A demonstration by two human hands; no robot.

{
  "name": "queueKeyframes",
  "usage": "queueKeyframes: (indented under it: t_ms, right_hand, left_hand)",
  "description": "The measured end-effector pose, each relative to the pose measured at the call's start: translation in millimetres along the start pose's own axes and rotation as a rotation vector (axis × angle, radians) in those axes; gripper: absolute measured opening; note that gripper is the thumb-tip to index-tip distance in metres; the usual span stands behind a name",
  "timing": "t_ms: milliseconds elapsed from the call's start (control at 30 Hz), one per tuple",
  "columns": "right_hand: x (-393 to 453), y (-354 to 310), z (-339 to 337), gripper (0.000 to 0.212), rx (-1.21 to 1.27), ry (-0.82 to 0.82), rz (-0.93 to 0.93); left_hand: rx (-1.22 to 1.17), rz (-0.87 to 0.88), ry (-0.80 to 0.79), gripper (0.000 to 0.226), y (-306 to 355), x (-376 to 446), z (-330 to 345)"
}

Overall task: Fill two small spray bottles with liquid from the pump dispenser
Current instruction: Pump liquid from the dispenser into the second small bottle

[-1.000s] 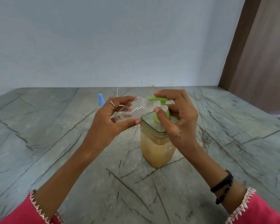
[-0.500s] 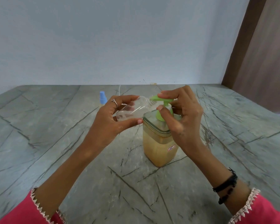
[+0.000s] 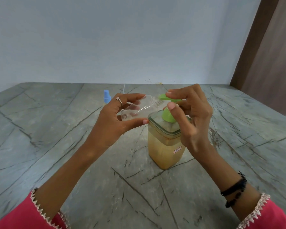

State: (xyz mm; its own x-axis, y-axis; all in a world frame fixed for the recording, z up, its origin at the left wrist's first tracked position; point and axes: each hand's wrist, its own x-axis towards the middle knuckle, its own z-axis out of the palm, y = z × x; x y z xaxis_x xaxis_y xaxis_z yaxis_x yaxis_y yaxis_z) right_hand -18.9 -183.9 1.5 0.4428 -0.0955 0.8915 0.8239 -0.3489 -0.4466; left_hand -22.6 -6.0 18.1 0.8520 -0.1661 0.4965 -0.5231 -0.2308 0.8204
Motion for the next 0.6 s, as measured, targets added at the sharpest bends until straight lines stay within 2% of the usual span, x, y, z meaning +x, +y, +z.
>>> queueKeyframes:
  t_ms: [167, 300, 500, 600]
  right_hand:
    - [3.1, -1.0, 2.1, 0.027, -0.059, 0.038, 0.023]
    - [-2.2, 1.5, 2.3, 0.019, -0.040, 0.018, -0.007]
    - [-3.6, 0.5, 1.6, 0.025, -0.054, -0.035, -0.046]
    - [-3.5, 0.3, 1.4, 0.021, -0.051, -0.013, -0.047]
  left_hand:
    - [0.009, 0.006, -0.009, 0.051, -2.6, -1.1, -0.4]
    - [0.007, 0.007, -0.002, 0.051, -2.8, 0.1, -0.4]
    - [-0.003, 0.012, 0.011, 0.050, -0.7, -0.9, 0.7]
    - [-0.004, 0.011, 0.013, 0.049, 0.2, -1.7, 1.1]
